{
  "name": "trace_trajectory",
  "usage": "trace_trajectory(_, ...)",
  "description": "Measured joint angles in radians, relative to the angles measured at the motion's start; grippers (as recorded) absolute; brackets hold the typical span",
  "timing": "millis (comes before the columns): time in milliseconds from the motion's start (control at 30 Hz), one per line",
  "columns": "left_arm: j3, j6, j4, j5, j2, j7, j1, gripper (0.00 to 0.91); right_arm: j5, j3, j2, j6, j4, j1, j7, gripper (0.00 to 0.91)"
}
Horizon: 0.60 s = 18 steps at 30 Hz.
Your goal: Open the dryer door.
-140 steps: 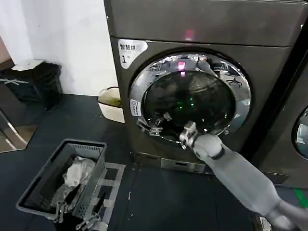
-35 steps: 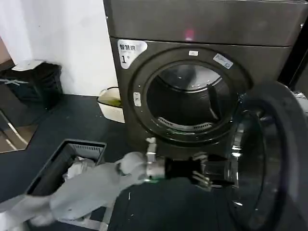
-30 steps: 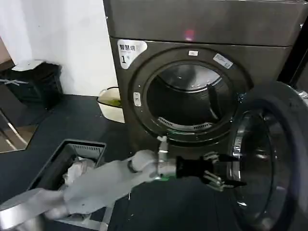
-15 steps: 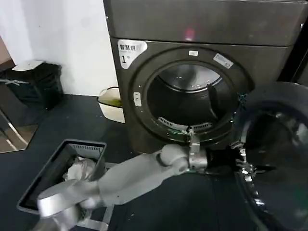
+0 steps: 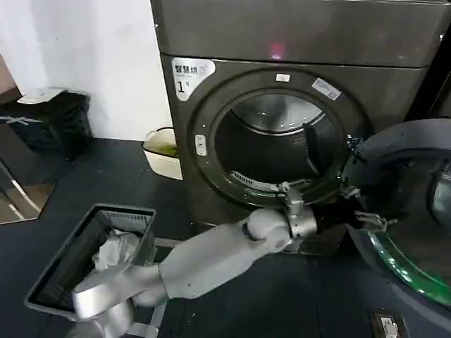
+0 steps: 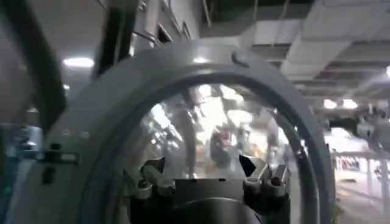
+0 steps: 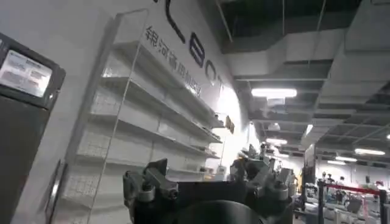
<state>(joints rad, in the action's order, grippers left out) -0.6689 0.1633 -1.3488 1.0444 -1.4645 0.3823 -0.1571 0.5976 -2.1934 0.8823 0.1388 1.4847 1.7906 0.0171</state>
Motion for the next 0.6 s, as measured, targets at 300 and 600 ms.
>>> trace_trajectory(300,0.049,0.141,-0.160,-0.134,0.180,-0.094,-0.036,0.907,-0.100,-0.035,-0.017,-0.010,-0.035,-0.047,0.020,0.907)
trace_trajectory(600,0.056,0.106,-0.324,-0.118,0.496,-0.099,-0.034,0.907,-0.190,-0.047,-0.026,-0.033,-0.031,-0.076,0.009,0.907)
